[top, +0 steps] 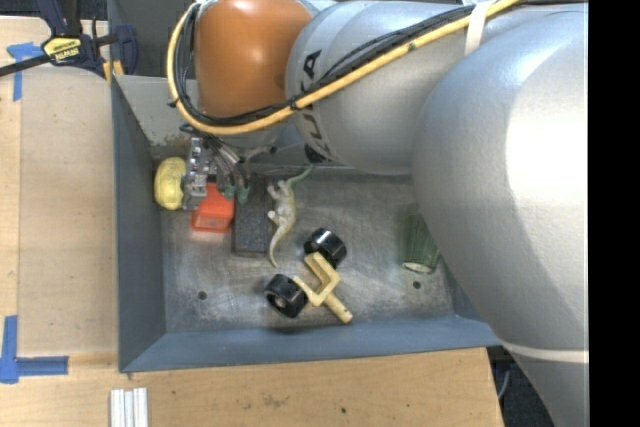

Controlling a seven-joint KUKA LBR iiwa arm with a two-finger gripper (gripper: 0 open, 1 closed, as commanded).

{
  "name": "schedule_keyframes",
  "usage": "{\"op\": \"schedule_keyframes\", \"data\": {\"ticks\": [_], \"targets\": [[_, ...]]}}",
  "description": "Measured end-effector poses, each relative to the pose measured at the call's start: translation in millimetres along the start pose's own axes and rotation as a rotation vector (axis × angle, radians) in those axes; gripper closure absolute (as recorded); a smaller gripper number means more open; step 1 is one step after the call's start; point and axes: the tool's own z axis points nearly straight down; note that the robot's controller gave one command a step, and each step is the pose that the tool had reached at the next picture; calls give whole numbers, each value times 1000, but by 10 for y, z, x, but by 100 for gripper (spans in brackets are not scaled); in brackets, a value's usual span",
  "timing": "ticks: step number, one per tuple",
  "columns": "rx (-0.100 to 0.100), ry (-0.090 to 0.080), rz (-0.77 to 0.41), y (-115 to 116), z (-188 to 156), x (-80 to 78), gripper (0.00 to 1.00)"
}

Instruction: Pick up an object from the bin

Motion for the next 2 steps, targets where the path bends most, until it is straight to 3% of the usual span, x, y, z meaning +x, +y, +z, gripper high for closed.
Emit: {"op": "schedule_keyframes", "data": {"ticks": [1, 2], "targets": [[0, 0, 0, -1, 0, -1, 100], [3, 6, -78, -216, -407, -44, 100]]}}
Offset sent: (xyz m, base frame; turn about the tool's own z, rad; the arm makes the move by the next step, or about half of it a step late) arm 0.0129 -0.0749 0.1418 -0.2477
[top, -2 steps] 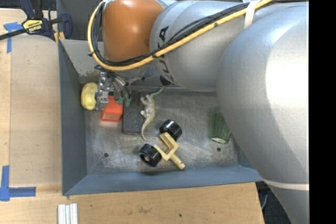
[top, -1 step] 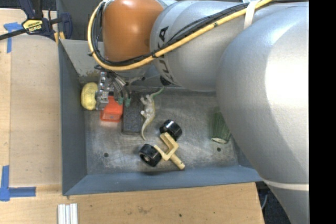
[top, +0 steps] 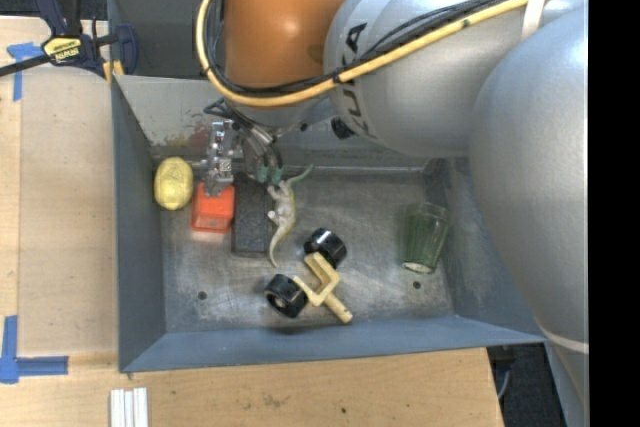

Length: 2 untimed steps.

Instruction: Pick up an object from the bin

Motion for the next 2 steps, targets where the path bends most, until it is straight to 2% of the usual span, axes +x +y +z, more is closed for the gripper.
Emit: {"op": "schedule_keyframes", "data": {"ticks": [1, 2], "targets": [[1, -1, -122, -93, -608, 147, 100], [0, -10, -585, -302, 387, -45, 0]]}}
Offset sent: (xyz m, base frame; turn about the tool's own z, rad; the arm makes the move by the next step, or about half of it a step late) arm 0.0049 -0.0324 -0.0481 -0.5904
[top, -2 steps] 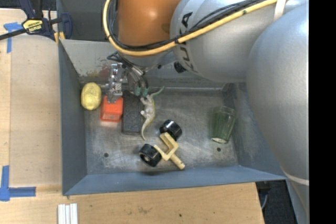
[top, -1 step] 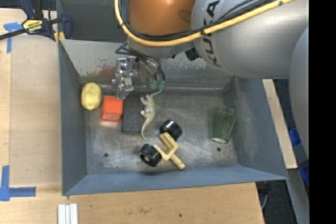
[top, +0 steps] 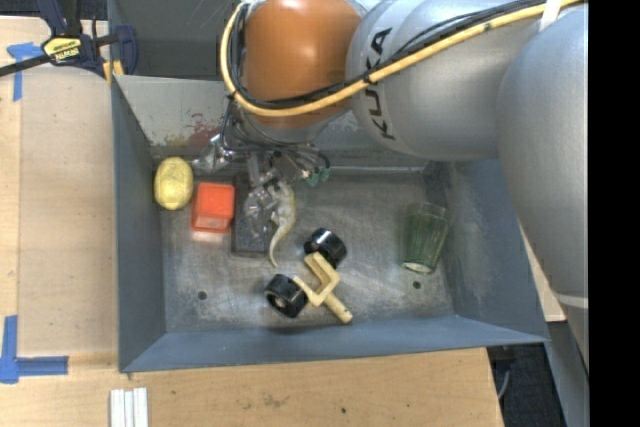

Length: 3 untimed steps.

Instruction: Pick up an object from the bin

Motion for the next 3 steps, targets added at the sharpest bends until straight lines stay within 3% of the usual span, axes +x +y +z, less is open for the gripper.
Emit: {"op": "schedule_keyframes", "data": {"ticks": [1, 2, 3], "targets": [[-2, 4, -2, -28, 87, 3, 100], [-3, 4, -2, -30, 87, 4, 0], [-3, 5, -2, -30, 87, 4, 0]]}}
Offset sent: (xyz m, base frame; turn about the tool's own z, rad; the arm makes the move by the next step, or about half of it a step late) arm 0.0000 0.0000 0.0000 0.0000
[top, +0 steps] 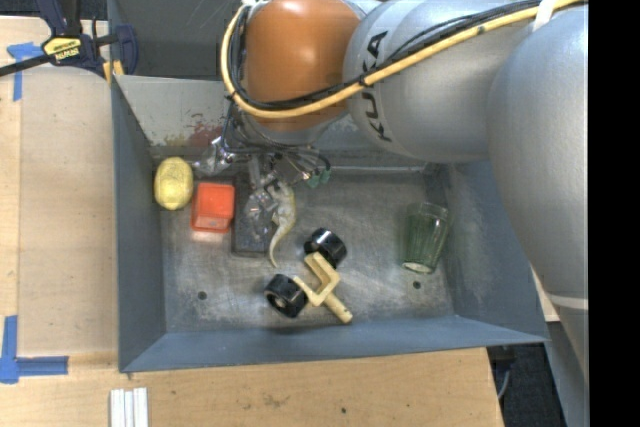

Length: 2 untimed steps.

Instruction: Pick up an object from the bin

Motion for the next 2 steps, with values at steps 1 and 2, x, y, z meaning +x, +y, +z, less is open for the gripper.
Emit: {"op": "schedule_keyframes", "data": {"ticks": [1, 2], "targets": [[1, -4, -192, -150, 126, 75, 0], [5, -13, -505, -352, 271, 65, 0]]}}
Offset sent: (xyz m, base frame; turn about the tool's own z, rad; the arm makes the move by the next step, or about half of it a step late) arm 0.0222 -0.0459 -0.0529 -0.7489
